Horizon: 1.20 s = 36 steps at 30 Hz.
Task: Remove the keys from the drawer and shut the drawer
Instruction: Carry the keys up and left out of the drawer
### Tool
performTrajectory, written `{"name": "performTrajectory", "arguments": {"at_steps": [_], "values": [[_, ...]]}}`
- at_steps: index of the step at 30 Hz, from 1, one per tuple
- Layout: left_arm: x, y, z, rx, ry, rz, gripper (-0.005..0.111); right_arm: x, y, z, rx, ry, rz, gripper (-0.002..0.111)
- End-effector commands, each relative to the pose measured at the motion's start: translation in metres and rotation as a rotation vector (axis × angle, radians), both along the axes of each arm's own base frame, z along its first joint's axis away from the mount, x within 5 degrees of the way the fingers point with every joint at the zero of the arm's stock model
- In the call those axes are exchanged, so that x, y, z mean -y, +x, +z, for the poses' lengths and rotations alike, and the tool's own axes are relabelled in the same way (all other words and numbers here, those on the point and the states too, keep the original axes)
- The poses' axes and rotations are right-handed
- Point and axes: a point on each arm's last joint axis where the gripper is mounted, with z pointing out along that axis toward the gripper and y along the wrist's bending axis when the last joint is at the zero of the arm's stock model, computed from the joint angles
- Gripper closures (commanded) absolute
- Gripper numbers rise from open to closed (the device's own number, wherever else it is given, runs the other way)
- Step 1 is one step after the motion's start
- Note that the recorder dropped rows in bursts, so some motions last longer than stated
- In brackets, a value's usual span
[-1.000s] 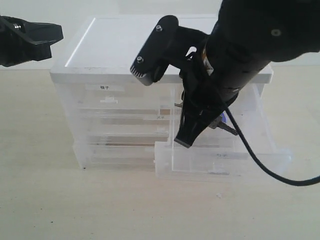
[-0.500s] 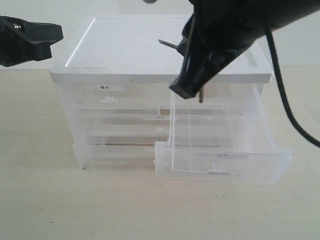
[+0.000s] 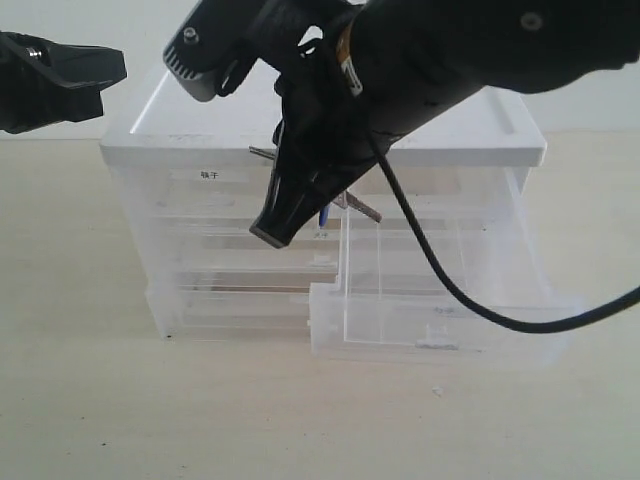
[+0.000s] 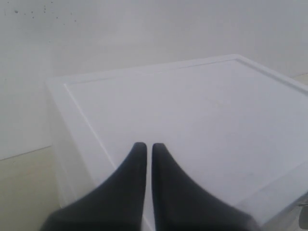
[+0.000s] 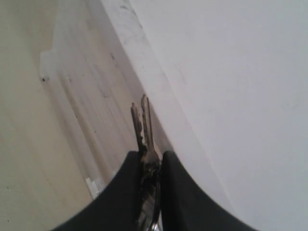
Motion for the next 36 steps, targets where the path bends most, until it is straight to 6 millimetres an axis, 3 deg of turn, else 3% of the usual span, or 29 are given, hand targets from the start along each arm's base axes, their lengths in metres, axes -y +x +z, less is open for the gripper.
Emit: {"name": "performTrajectory", "arguments": {"at_steps": [1, 17, 36], "values": [[0.0, -0.001, -0.001, -0.001, 0.0, -0.002, 0.102, -0.007, -0.003, 0.007, 0.003, 0.084, 0.038, 0.108], [0.0, -0.001, -0.001, -0.001, 0.0, -0.002, 0.102, -0.006, -0.008, 0.022, 0.035, 0.163, 0.07, 0.108], [0.0, -0.001, -0.001, -0.001, 0.0, -0.002, 0.102, -0.007, -0.008, 0.022, 0.029, 0.182, 0.073, 0.108]]}}
